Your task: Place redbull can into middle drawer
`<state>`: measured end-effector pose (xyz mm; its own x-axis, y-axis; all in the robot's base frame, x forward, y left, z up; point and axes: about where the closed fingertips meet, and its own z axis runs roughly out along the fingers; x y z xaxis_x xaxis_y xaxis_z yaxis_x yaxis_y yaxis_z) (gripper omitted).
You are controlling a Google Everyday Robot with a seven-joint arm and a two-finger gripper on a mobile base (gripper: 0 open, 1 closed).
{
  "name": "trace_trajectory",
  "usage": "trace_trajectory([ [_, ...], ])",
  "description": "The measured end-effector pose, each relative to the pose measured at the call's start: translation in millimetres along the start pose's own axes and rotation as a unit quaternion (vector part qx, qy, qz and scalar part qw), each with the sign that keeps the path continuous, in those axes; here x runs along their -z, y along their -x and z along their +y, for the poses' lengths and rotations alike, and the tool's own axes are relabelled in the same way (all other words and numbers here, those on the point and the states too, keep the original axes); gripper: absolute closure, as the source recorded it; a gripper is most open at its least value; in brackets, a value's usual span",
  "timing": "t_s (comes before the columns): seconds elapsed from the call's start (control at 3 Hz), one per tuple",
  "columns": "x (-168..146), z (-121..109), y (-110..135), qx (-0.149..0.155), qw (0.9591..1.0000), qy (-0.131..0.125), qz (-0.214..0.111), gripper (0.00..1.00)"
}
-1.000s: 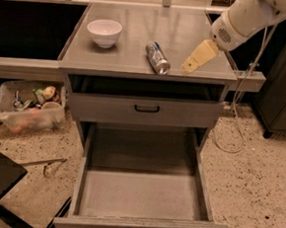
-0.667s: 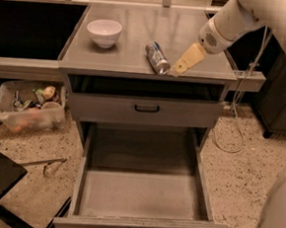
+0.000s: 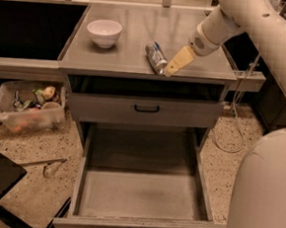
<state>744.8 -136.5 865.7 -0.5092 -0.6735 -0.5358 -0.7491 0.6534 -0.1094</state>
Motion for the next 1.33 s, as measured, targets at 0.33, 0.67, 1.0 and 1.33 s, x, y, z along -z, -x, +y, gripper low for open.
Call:
trace_trajectory([
  [0.33, -4, 6, 6, -0.012, 0.9992, 0.007, -0.038, 0.0],
  [0.67, -20, 26, 24, -0.01, 0.9964, 0.04, -0.074, 0.0],
  [1.0, -34, 45, 41, 0.008, 0.9937, 0.066, -0.091, 0.0],
  [1.33, -44, 57, 56, 0.023, 0.9923, 0.075, -0.096, 0.0],
])
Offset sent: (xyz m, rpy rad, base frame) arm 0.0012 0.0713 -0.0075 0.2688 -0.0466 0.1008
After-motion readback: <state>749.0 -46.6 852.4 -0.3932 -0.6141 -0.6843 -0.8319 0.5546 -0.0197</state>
